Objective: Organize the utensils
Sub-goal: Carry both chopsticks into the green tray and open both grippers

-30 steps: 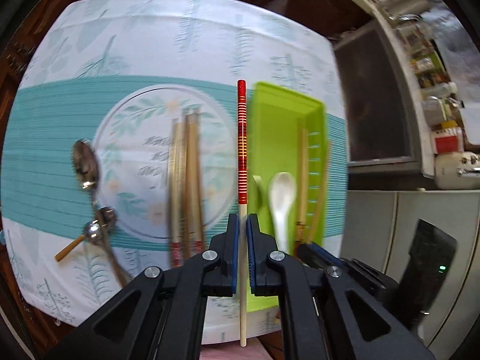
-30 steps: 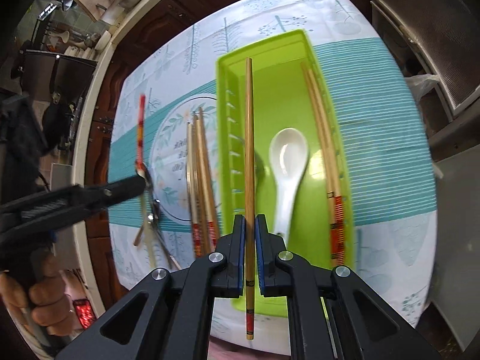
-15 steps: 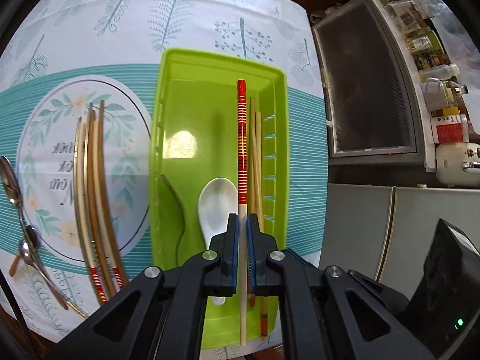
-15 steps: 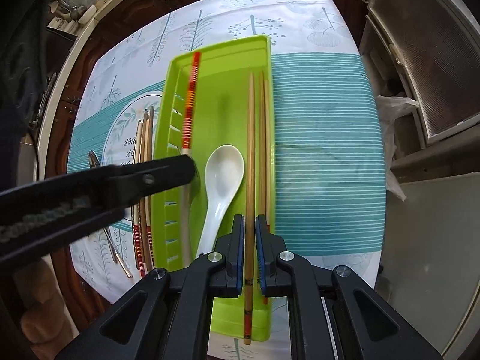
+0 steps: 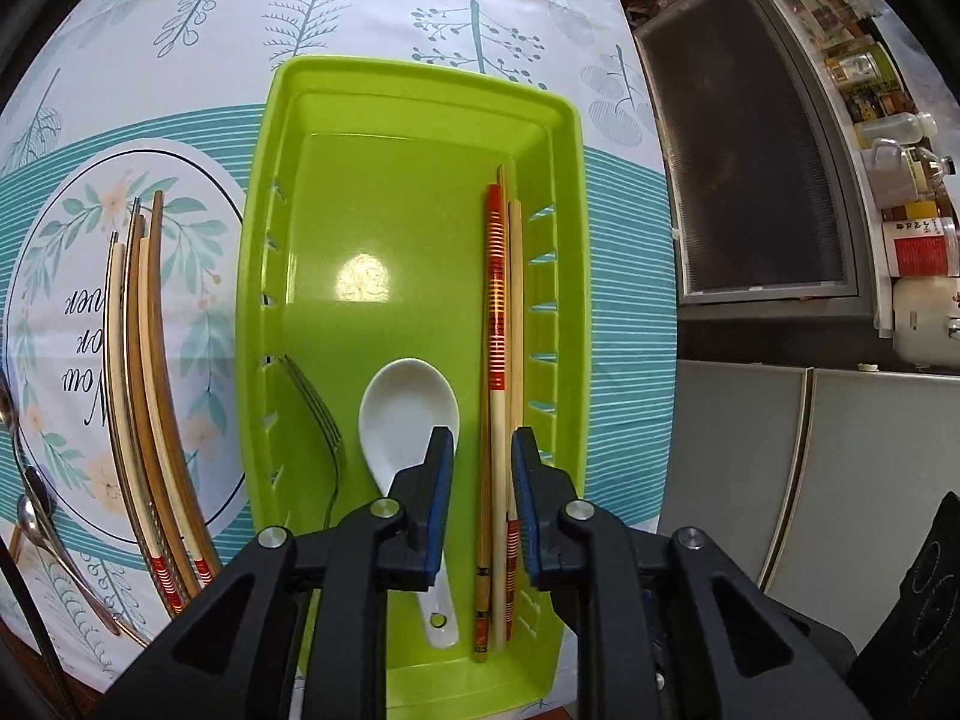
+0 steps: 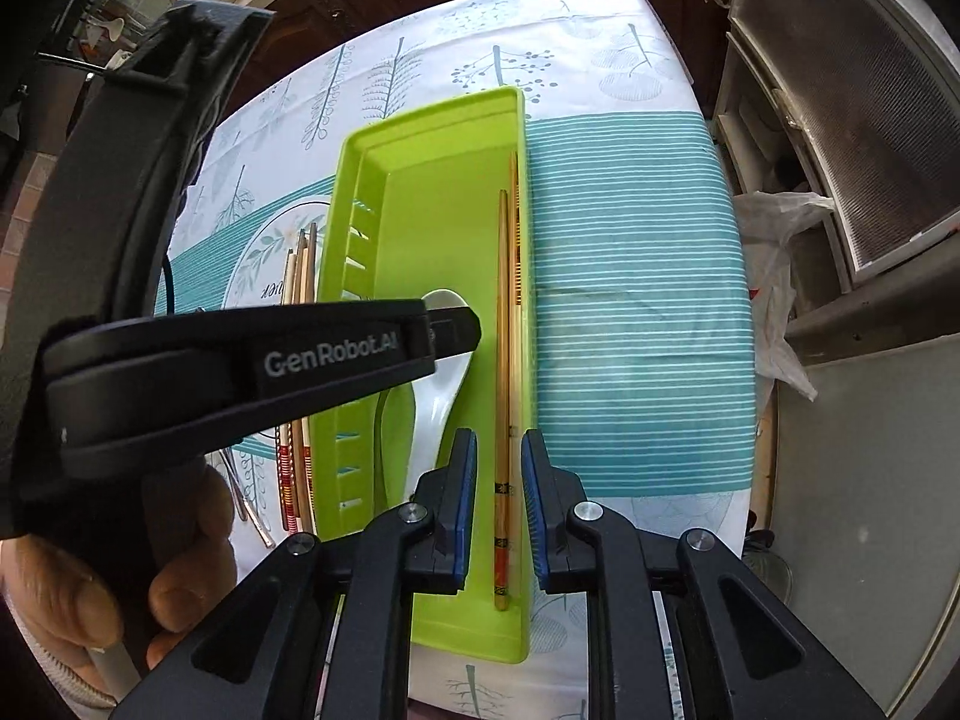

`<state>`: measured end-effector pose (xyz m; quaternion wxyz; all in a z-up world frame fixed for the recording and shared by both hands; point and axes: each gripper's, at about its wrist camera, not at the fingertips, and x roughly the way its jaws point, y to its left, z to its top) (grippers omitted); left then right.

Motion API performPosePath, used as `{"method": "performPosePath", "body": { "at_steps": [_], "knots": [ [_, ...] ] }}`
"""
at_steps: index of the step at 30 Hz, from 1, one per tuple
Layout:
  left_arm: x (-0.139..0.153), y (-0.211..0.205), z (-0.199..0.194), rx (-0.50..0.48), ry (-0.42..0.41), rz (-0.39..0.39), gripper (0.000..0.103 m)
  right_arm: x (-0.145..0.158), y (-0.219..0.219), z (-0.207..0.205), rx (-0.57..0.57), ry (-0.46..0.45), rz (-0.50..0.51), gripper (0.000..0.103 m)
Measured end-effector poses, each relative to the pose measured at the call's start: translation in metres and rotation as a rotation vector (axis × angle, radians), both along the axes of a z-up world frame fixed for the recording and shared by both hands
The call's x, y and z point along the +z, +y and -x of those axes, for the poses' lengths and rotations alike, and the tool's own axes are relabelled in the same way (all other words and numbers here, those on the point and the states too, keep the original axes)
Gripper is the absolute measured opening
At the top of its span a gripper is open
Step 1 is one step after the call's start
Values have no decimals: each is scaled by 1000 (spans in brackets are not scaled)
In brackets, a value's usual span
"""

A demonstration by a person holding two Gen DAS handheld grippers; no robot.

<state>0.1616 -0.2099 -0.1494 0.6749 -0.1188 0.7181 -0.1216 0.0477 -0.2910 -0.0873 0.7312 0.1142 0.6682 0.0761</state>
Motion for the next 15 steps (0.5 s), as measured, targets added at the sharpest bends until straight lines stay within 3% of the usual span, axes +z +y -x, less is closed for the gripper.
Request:
{"method": "performPosePath", "body": {
  "at_steps": [15],
  "knots": [
    [30,26,22,-107,-72,-94,27,-7,21,8,22,20,-19,16]
  ]
}}
